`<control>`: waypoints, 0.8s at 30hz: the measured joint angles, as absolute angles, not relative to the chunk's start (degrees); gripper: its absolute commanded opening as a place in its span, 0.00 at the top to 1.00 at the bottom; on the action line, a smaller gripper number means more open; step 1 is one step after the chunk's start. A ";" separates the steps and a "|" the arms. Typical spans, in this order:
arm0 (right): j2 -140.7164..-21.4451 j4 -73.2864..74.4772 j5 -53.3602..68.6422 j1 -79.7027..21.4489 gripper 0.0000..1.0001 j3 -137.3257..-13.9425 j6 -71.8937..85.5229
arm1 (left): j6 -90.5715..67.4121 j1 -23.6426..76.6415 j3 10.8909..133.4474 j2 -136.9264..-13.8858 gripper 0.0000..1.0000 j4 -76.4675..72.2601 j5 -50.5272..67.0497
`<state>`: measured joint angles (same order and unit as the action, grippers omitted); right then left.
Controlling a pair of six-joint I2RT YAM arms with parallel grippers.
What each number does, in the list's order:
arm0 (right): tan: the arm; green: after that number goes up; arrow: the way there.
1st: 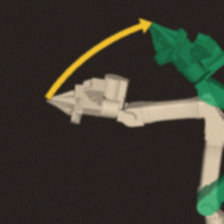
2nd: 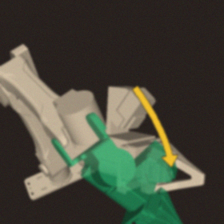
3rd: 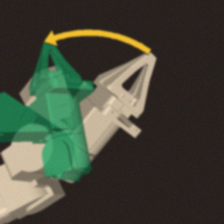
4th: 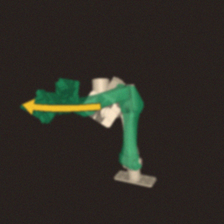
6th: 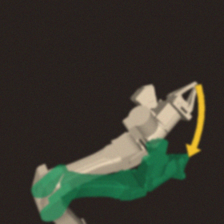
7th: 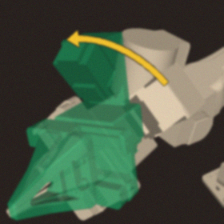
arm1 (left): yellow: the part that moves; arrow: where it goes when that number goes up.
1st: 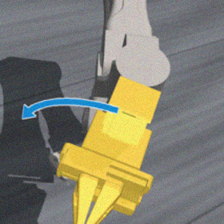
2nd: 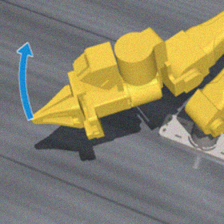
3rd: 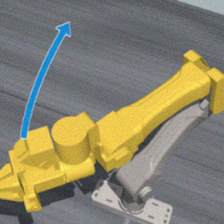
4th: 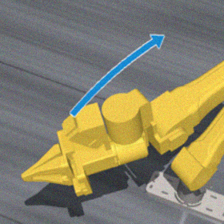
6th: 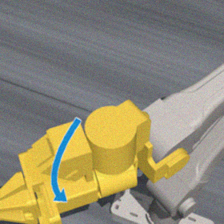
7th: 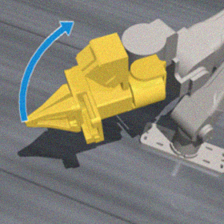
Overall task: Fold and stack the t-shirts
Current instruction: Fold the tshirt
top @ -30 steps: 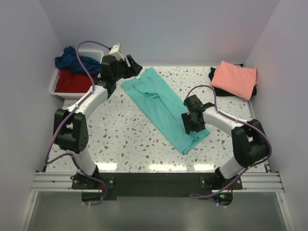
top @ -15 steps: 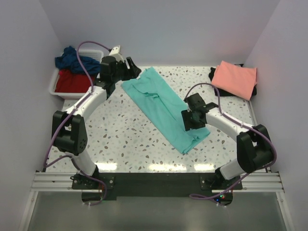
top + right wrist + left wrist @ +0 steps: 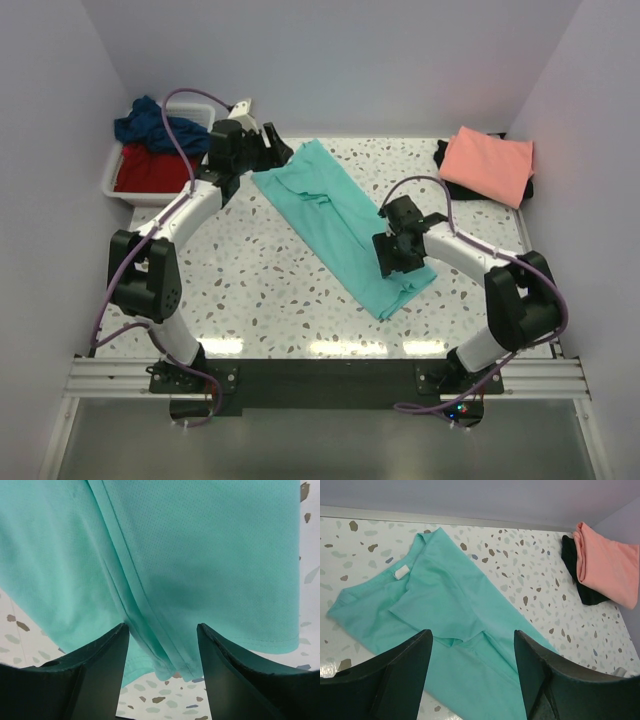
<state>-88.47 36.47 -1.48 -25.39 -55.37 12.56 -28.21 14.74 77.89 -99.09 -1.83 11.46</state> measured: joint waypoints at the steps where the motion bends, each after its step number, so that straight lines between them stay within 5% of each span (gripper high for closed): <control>1: -89.30 36.45 -1.43 -25.39 0.39 -55.37 12.53 | -28.16 14.74 77.89 -99.09 0.29 -1.74 11.46; 14: -95.26 38.61 -0.97 -27.81 0.40 -56.03 13.50 | -27.81 13.56 78.13 -99.09 0.28 -0.64 11.03; 24: -95.55 40.29 -0.30 -38.68 0.41 -55.86 19.86 | -26.65 13.50 85.12 -99.09 0.28 2.48 9.54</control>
